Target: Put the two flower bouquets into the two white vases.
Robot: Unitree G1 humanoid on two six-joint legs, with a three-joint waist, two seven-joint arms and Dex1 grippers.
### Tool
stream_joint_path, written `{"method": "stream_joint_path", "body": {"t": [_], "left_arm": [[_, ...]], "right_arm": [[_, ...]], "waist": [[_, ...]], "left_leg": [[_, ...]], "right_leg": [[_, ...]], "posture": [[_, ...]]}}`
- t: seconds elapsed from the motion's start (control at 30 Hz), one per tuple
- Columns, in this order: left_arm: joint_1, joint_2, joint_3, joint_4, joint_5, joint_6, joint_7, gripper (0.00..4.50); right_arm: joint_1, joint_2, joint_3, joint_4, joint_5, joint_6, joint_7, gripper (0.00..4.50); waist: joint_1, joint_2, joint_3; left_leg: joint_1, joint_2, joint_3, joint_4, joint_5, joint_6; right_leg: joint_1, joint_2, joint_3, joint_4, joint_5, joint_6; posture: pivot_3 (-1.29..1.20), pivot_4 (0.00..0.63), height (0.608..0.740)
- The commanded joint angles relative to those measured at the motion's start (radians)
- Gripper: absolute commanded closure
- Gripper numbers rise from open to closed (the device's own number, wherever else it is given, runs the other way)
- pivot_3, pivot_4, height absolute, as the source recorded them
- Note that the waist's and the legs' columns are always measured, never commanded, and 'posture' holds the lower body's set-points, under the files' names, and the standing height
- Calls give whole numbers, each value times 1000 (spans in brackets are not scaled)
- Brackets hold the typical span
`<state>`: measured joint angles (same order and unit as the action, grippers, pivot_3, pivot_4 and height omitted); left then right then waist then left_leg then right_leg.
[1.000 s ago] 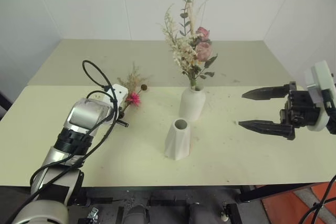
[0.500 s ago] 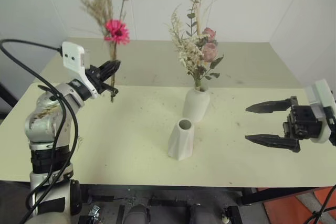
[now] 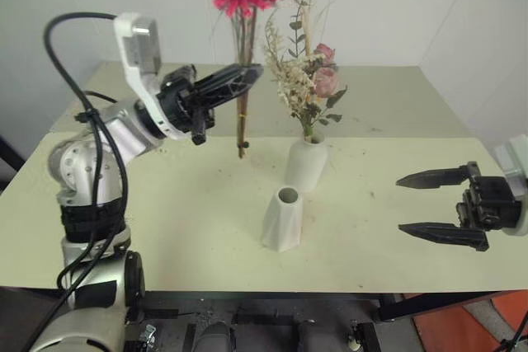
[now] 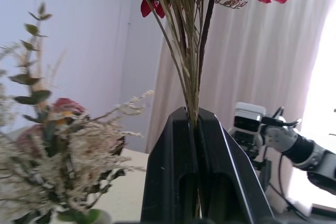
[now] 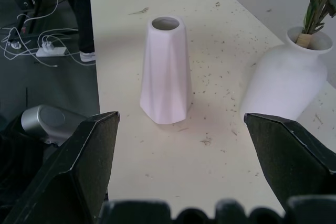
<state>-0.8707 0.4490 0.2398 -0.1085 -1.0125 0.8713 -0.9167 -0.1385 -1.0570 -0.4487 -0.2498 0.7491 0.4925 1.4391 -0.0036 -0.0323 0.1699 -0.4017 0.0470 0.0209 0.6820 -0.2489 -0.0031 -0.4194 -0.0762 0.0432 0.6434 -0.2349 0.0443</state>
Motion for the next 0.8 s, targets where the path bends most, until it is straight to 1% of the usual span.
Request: {"method": "stream_joint_path", "body": {"t": [0.03,0.2,0.43,0.57,0.67,0.8], "left_arm": [[-12,-32,-42,-27,-24,-11,-23,4489],[21,-77,-88,-35,-11,-46,-66,4489],[58,-81,-147,-17,15,-62,-131,4489],[68,-106,-171,-17,37,-87,-136,4489],[75,-128,-205,-6,80,-129,-149,4489],[66,-145,-218,8,94,-140,-156,4489]], "right_arm": [[13,-18,-60,-33,19,-5,-1,0],[38,-16,-78,-54,26,6,-20,0],[51,-17,-83,-71,29,9,-39,0],[59,-16,-88,-80,32,11,-46,0],[59,-17,-87,-81,34,11,-54,0],[64,-16,-90,-87,37,12,-61,0]], "waist": [[0,0,0],[-4,0,0],[-8,0,0],[-8,0,0],[-8,0,0],[-8,0,0]], "left_leg": [[0,0,0,0,0,0],[0,0,0,0,0,0],[1,0,0,0,0,0],[1,0,0,0,0,0],[1,0,0,0,0,0],[1,0,0,0,0,0]], "right_leg": [[0,0,0,0,0,0],[0,0,0,0,0,0],[1,0,1,0,0,0],[1,0,1,0,0,0],[1,0,1,-1,0,0],[1,0,1,-1,0,0]], "posture": [[0,150,740],[0,150,740],[0,150,740],[0,150,740],[0,150,740],[0,150,740]]}}
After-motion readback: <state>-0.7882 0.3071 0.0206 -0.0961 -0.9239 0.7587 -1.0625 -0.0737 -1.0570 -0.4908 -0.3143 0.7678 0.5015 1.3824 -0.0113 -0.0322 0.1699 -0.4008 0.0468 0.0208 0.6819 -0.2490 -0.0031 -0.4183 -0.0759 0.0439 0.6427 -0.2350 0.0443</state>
